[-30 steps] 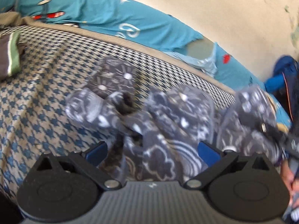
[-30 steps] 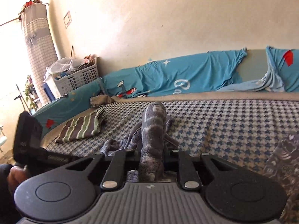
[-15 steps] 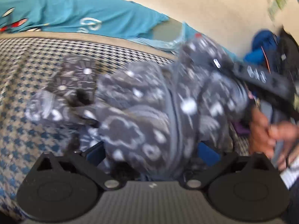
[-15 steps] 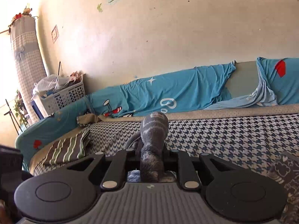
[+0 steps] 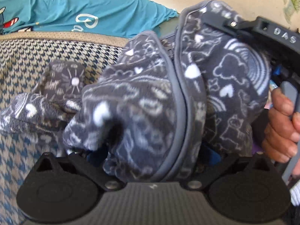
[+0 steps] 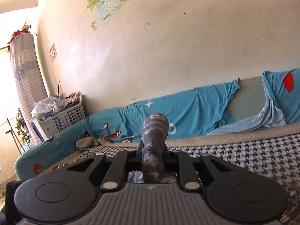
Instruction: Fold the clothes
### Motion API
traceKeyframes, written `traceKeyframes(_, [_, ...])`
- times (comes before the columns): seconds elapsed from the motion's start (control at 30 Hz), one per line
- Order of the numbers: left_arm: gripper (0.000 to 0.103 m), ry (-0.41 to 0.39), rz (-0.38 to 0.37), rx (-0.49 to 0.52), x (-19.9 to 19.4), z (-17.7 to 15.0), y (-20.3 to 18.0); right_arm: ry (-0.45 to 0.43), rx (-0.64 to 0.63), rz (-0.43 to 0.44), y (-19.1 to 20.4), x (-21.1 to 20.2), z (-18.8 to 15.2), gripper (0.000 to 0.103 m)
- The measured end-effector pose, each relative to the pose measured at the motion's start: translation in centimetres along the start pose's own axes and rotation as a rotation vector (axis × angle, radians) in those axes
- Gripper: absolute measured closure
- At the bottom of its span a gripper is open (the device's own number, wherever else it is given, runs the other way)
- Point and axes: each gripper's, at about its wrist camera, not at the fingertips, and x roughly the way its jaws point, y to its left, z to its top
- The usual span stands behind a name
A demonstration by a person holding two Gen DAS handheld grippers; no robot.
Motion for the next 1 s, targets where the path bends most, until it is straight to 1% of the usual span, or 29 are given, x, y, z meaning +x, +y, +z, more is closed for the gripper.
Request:
traceKeyframes(0.1, [0.000,-0.011,0.033,0.009,1.5,1.7,-0.3,-0.022,-0.013,-0.014,-0.7,1.2,1.2,0.088])
traceKeyframes(0.3, [0.000,-0.002,0.090,-0.032,4.9,4.0,-0.2,-0.020,-0.029,-0.015,-1.9,4.3,2.7,0.088])
traceKeyframes(0.43, [0.000,-0.013,0.133,-0.084,7.1,5.2,0.7,-0.024,-0.045,-0.001,-1.9,6.3,3.6,0.088])
traceKeyframes(0.53, [0.000,-0.040,0.160,-0.102,8.3,6.4,1.3,-0.026,-0.056,0.009,-1.9,7.8,4.2,0.089])
traceKeyframes(0.6, [0.000,-0.063,0.192,-0.103,8.9,7.3,1.6,-0.028,-0.064,0.016,-1.9,8.8,4.6,0.089])
traceKeyframes(0.77, [0.000,-0.158,0.289,-0.071,10.1,9.9,2.5,-0.054,-0.063,0.029,-2.2,11.1,5.7,0.089])
traceKeyframes(0.87, [0.000,-0.167,0.322,-0.093,11.3,11.4,3.8,-0.077,-0.056,0.034,-2.4,12.4,6.3,0.089])
traceKeyframes(0.93, [0.000,-0.161,0.346,-0.097,12.4,12.2,4.8,-0.071,-0.059,0.007,-2.7,13.8,6.3,0.089])
traceKeyframes(1.0, [0.000,-0.161,0.351,-0.125,13.0,12.8,5.7,-0.062,-0.072,-0.020,-2.9,15.1,6.1,0.089])
